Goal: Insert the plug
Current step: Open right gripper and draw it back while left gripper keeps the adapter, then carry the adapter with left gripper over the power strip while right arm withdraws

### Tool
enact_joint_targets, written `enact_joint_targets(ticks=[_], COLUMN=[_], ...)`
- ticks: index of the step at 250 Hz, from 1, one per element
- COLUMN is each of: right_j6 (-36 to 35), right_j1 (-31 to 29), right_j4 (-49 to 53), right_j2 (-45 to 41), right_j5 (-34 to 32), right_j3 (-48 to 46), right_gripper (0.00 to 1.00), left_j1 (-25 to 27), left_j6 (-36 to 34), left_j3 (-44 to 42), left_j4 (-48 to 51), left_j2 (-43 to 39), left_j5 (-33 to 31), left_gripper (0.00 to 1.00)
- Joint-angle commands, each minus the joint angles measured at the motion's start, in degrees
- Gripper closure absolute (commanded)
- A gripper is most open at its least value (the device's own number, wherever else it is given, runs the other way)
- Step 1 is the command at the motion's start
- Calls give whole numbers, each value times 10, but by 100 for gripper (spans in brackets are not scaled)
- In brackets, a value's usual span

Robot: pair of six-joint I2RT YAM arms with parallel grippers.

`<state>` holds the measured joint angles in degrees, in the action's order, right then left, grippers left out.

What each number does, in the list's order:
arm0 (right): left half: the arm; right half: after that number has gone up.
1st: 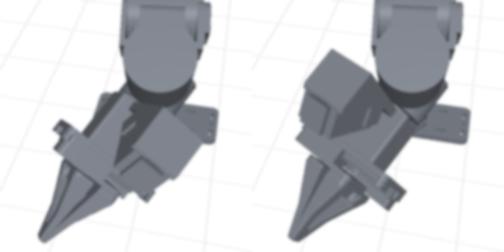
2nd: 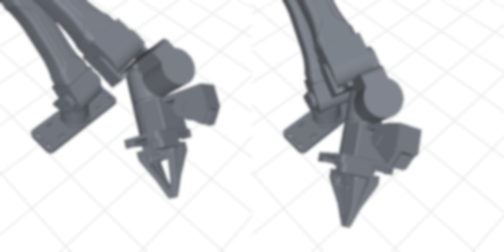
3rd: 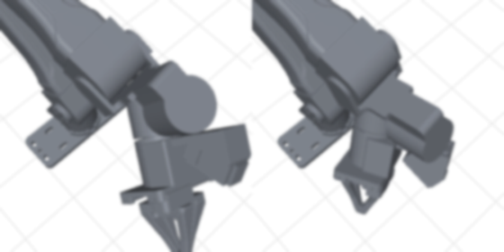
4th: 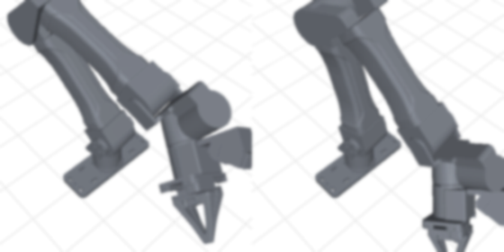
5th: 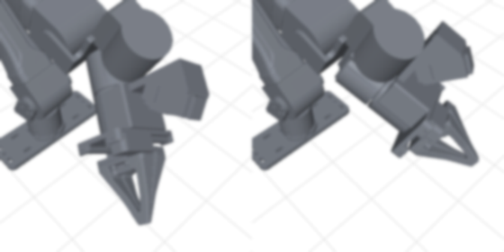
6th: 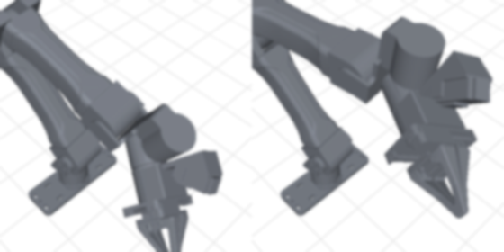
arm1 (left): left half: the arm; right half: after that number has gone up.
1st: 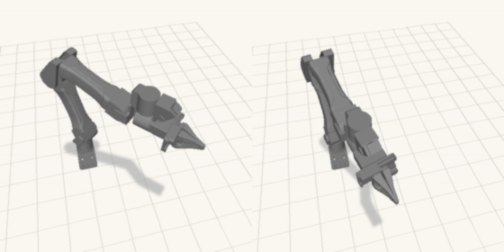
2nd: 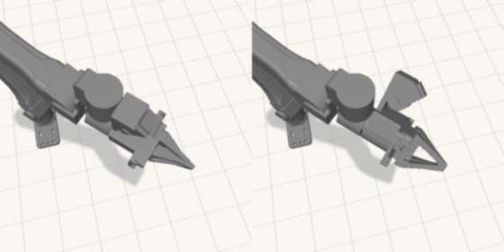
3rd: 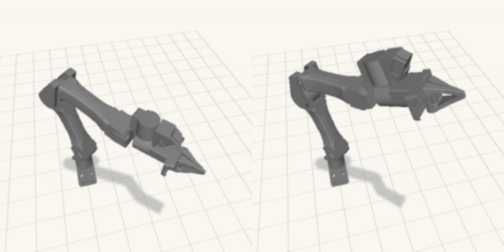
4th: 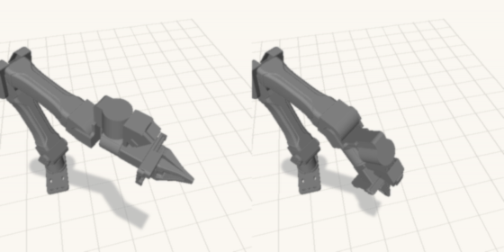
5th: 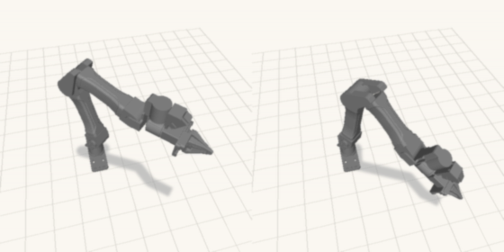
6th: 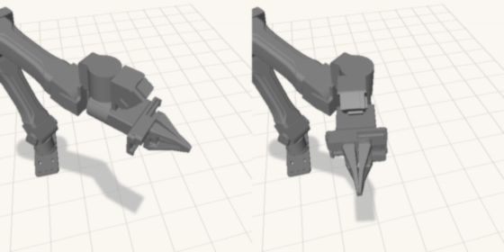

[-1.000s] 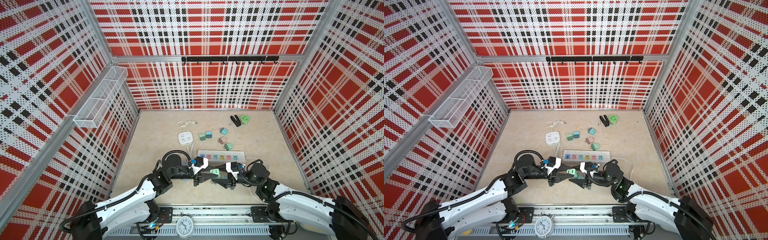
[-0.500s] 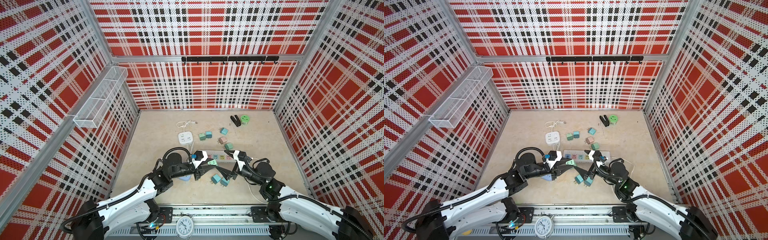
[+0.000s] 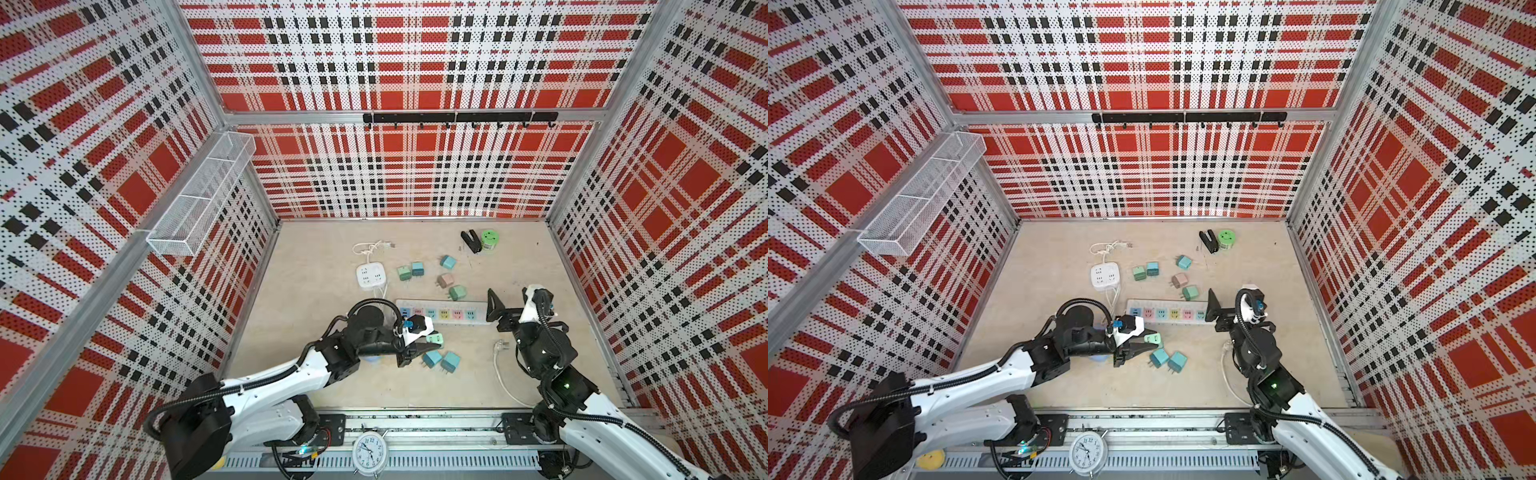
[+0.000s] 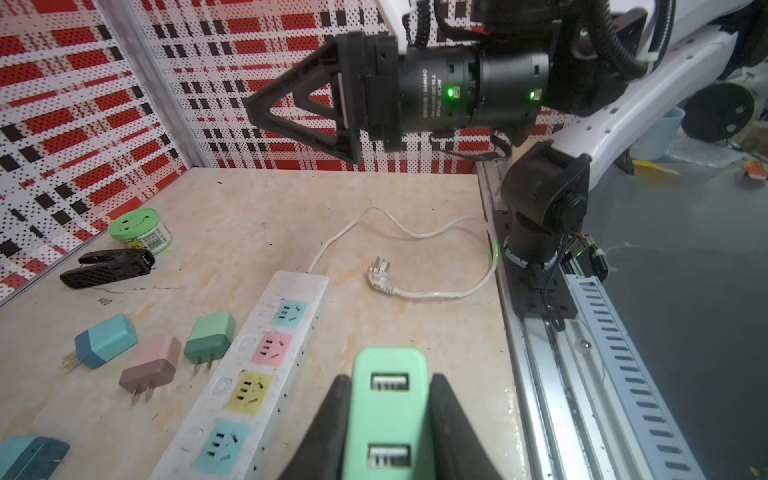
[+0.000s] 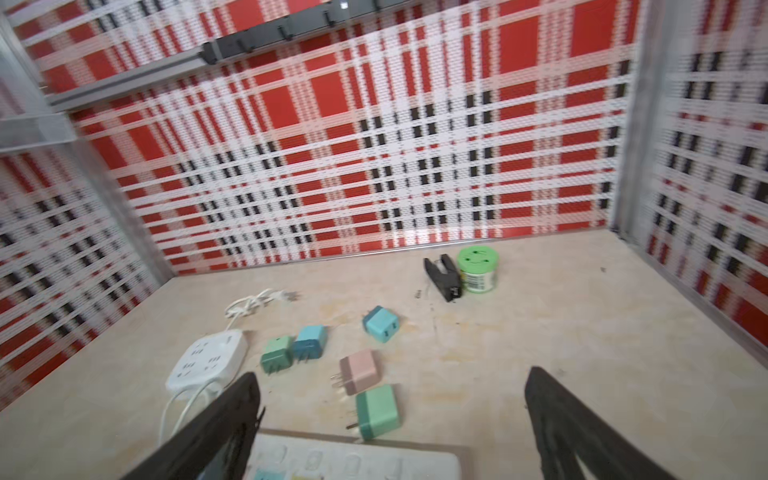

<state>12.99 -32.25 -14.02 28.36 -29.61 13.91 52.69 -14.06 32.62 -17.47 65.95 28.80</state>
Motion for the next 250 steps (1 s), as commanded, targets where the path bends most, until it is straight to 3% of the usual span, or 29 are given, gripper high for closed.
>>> enact_joint_targets(ticks=[1, 55, 100, 148, 205, 250], right_j6=[40, 67, 95, 146, 149, 148], right_j1=[44, 127, 183, 279, 283, 284], right_j4=[41, 38, -16, -33, -40, -44], right_j2=[-9, 27, 69, 110, 108, 113], right_j5=[-58, 9, 51, 173, 181, 186], right_j3=[-17, -36, -48, -49, -55, -55], right_gripper=[0, 0, 0, 0, 0, 0], left_j1=[16, 12, -48, -79, -82, -76], left_j6=[-43, -78, -51, -39, -40, -45], left_j3=[57, 179, 257, 322, 377, 399], left_j4=[-15, -38, -61, -61, -60, -48], left_j2=[55, 223, 324, 410, 499, 522], left_j5=[-18, 22, 85, 115, 131, 133], left_gripper=[100, 100, 100, 100, 100, 100])
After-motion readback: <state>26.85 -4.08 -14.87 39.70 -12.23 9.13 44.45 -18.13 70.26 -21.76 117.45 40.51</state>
